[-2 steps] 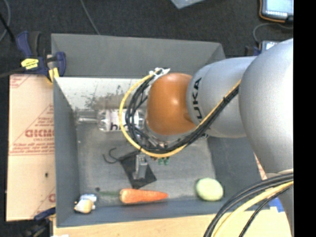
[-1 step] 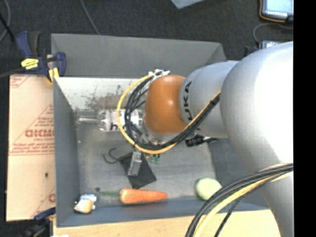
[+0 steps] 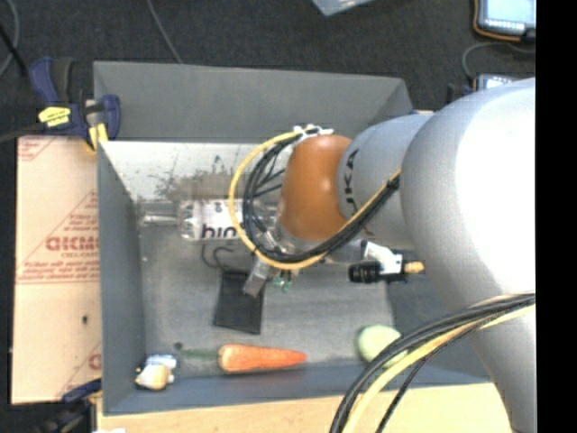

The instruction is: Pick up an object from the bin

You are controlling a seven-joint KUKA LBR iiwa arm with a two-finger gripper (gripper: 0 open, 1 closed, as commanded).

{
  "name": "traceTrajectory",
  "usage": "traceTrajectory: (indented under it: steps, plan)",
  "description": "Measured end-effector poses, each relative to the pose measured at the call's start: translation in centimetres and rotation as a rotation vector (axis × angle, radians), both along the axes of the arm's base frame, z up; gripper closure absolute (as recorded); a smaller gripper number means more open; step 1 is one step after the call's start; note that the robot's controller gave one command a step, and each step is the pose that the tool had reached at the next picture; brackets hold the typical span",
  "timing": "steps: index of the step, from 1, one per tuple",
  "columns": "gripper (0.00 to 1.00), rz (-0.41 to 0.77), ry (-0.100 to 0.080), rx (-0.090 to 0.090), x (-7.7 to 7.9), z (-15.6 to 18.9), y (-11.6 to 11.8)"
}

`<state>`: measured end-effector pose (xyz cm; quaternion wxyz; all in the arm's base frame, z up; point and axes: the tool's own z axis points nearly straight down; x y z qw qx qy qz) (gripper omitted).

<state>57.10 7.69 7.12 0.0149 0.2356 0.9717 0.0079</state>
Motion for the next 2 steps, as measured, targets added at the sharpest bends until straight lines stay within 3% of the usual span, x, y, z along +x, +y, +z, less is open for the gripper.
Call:
traceTrajectory:
  steps: [1, 2]
  plan:
    - [1.0, 0.0, 0.0, 0.0, 0.0, 0.0, 0.0]
    - [1.0, 0.005, 0.006, 0.0, -0.3, 4.9, 0.4]
